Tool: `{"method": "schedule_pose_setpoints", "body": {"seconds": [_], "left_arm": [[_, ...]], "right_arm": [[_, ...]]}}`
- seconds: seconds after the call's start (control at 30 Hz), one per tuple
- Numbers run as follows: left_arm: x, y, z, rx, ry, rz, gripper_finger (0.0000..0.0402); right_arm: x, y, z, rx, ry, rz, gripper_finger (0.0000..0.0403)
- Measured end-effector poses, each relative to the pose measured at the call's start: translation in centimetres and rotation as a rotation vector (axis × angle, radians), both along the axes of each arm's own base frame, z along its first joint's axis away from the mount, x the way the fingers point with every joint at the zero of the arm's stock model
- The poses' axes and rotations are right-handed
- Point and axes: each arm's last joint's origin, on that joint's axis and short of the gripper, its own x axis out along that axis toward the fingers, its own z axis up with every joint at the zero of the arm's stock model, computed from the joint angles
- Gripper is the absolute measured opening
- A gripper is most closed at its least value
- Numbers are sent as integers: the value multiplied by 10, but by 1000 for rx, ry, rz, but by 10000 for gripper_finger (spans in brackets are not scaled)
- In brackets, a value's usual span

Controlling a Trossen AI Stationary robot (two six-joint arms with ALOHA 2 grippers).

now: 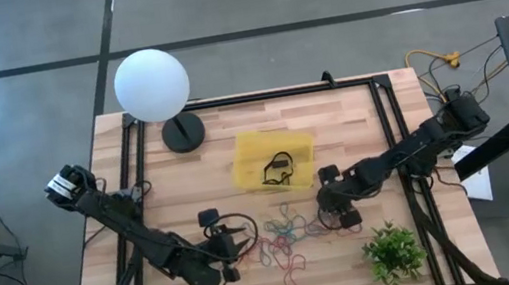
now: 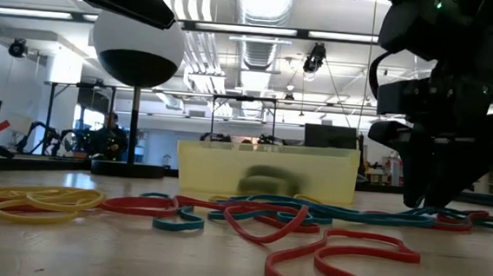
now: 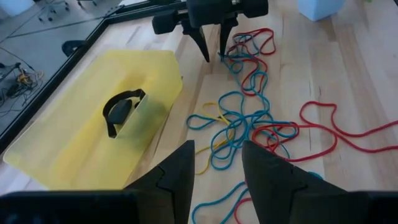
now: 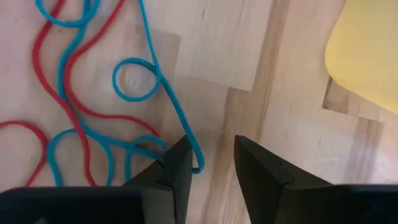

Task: Pick and place rubber bands into bin
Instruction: Put the blue rubber band into the yellow bin

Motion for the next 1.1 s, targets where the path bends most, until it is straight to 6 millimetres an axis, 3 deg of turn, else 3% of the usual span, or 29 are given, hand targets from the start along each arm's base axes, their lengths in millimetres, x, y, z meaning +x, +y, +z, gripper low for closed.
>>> {"method": "schedule_pose_setpoints", "body": {"seconds": [0.23,0.47,0.63,0.93,1.1], "left_arm": [[0,0,-1,2,2,0,118],[-1,0,-1,4,5,-1,118],[-1,1,-2,9,10,-1,118],[-1,1,-3,17,19,-1,118],[-2,1,-3,17,20,-1,118]], "right_arm": [[-2,0,0,-14,19,32,19],[-6,-2,22,4,-74,16,8],[-12,-3,47,19,-175,-6,8],[-23,-6,109,63,-435,33,8],[-27,-9,144,3,-575,65,8]]}}
